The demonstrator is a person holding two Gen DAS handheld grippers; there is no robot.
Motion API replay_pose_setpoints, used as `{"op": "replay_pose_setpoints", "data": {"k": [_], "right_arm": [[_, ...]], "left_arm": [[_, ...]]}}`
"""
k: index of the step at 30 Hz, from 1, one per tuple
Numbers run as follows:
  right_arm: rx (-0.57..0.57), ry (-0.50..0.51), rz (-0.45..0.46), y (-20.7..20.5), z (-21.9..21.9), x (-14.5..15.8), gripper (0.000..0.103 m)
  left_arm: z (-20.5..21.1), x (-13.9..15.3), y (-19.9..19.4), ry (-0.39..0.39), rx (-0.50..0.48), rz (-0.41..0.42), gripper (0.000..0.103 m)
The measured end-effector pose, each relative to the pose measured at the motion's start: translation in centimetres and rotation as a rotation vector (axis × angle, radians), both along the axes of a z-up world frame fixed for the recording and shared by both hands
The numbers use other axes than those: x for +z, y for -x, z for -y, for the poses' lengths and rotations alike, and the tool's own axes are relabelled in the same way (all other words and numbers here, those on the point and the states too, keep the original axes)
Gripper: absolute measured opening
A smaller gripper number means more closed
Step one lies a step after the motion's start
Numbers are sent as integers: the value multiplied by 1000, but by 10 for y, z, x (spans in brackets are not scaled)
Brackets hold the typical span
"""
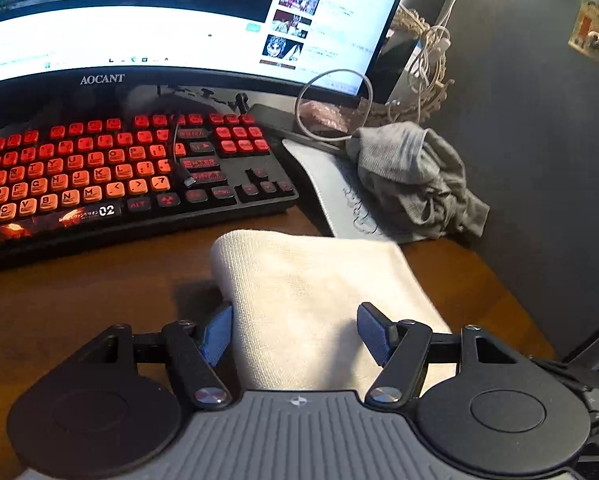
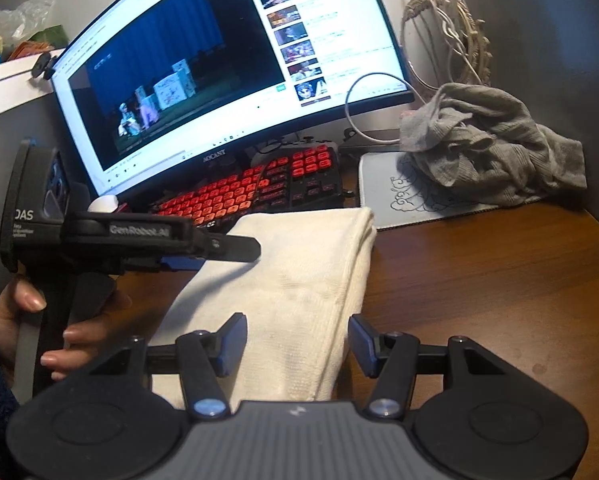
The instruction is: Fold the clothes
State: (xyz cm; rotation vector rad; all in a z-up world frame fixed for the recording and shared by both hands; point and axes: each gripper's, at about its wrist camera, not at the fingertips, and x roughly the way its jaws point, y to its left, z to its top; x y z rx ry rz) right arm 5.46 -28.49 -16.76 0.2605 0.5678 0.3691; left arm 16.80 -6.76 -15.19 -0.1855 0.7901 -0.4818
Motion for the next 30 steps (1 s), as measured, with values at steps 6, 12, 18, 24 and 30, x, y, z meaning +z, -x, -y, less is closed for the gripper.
{"op": "replay_pose_setpoints", "data": {"k": [6, 12, 18, 24, 30], "right_arm": [[2, 0, -2, -2, 0, 0, 56], [-2, -5, -6, -2, 0, 0, 56], [-6, -3, -7, 1, 0, 1, 56], [-6, -2, -6, 3, 0, 1, 56], [-4, -10, -5, 6, 3, 0, 57]], "left_arm": [[-9, 1, -17, 56, 57, -15, 67], [0, 4, -24, 45, 23, -12, 71], [-6, 0, -4, 39, -20, -47, 71], [-12, 0, 32, 38, -48, -71, 73], [-9, 5, 49, 13, -71, -43, 73]]}}
